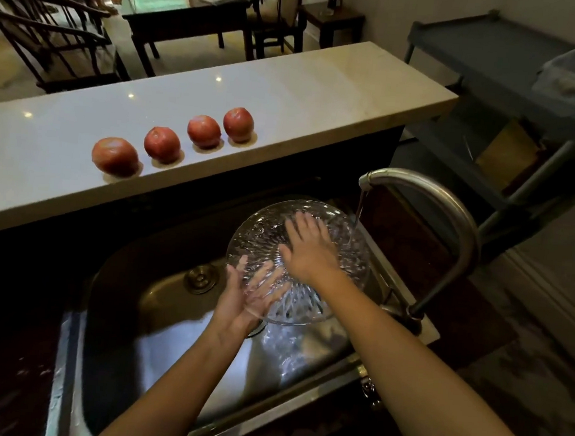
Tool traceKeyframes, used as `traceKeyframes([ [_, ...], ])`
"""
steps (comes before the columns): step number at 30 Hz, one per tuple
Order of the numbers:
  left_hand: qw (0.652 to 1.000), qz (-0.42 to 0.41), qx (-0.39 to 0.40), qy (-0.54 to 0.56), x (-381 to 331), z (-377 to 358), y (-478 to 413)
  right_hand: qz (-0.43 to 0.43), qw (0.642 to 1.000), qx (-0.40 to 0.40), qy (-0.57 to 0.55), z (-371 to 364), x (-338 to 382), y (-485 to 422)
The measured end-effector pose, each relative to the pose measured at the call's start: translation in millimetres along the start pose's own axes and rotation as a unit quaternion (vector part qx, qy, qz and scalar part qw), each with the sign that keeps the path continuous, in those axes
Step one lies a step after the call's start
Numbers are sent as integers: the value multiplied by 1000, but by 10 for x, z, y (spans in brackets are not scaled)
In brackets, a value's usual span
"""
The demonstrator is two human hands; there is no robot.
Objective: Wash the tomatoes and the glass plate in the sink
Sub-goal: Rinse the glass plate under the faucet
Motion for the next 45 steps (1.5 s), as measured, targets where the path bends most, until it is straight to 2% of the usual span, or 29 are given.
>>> traceKeyframes([
  [4, 999, 21, 5, -48, 132, -131, -54, 88, 995, 49, -4, -31, 245, 138],
  [7, 998, 25, 14, -60, 69, -187, -75, 167, 981, 81, -55, -40, 297, 372],
  [10, 998, -10, 22, -61, -62, -165, -138, 198, 972, 83, -90, -48, 185, 635],
  [12, 996, -48, 25, -70, -159, -113, -156, 161, 981, 63, -91, -65, 30, 743],
  [15, 993, -70, 21, -91, -300, -33, -145, 36, 998, -14, -54, -44, -248, 735],
  [17, 992, -75, 13, -101, -363, 9, -119, -41, 997, -51, -49, -36, -393, 651],
  [18, 991, -76, 8, -107, -389, 19, -100, -68, 992, -63, -82, -26, -419, 593],
  [20, 990, -78, 8, -116, -428, 17, -58, -128, 964, -84, -216, -8, -411, 436],
  [21, 990, -79, 13, -120, -448, -8, -28, -176, 934, -93, -295, 0, -403, 362],
  [24, 978, -100, 38, -181, -541, -165, 100, -302, 812, -103, -488, -21, -432, 211],
  [28, 957, -148, 33, -247, -595, -451, 308, -338, 663, -80, -663, -170, -377, 207],
  [30, 946, -173, 10, -274, -560, -597, 410, -356, 606, -66, -708, -228, -298, 220],
  [33, 917, -212, -8, -338, -513, -733, 550, -349, 574, -9, -740, -323, -199, 248],
  [35, 879, -236, -9, -413, -507, -746, 629, -334, 554, 27, -762, -382, -145, 298],
  [39, 805, -257, 8, -534, -482, -712, 754, -318, 580, 87, -745, -533, -1, 392],
  [42, 759, -259, -26, -597, -506, -687, 790, -322, 598, 135, -721, -624, 159, 448],
  [45, 720, -234, -65, -650, -584, -646, 802, -332, 593, 209, -703, -665, 315, 508],
])
Point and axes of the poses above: each hand's wrist, its own y-axis away from the middle knuckle, its own z-axis out of the back of the hand, x = y × z, the point moved 1 cm from there along -y, towards the middle knuckle
